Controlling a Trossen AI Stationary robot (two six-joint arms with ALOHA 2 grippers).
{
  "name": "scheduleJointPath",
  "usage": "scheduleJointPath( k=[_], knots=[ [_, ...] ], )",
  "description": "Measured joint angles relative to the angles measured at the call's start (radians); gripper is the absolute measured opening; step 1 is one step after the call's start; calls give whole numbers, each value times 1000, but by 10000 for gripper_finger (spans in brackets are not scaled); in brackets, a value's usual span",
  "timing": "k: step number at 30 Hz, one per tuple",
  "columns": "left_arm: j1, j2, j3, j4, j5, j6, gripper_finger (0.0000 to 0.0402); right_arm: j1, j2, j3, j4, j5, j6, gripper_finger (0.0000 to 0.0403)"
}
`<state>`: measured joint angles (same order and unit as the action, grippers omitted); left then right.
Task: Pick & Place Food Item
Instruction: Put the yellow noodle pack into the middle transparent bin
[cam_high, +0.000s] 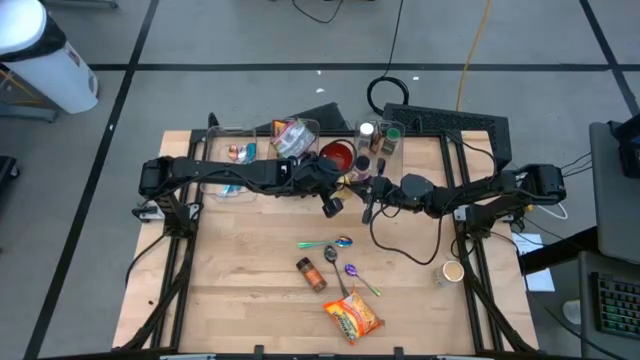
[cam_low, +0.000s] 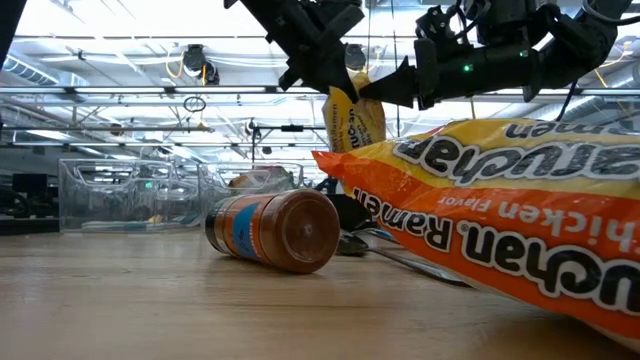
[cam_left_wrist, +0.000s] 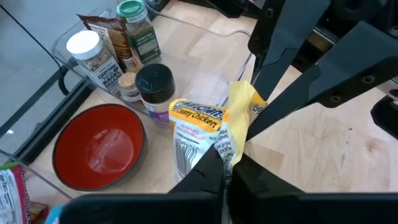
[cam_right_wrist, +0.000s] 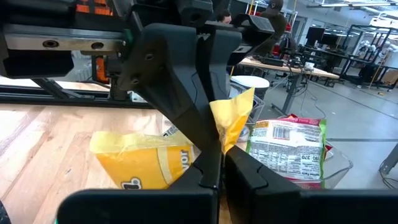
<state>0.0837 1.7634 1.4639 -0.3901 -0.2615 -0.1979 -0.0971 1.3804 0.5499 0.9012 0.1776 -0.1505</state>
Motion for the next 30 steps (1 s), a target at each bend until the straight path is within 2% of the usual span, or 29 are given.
scheduleJointPath(
  k=[9, 12, 15, 22, 26, 30],
  knots=[
    [0, 0, 0, -1, 0, 14, 5, 0, 0, 0, -1, 0, 11, 0],
    [1, 0, 0, -4, -1, 38, 3, 0, 0, 0, -2, 0, 11, 12],
    [0, 0, 0, -6, -2, 47, 3, 1, 0, 0, -1, -1, 4, 43],
    [3, -32, 0, -62, -2, 69, 2, 1, -5, 0, -3, -2, -46, 155],
    [11, -87, 0, -113, -18, 85, 2, 1, -50, 0, -35, 1, -45, 207],
    [31, -160, 0, -168, -59, 87, 1, 1, -126, 0, -115, 2, -45, 241]
  ],
)
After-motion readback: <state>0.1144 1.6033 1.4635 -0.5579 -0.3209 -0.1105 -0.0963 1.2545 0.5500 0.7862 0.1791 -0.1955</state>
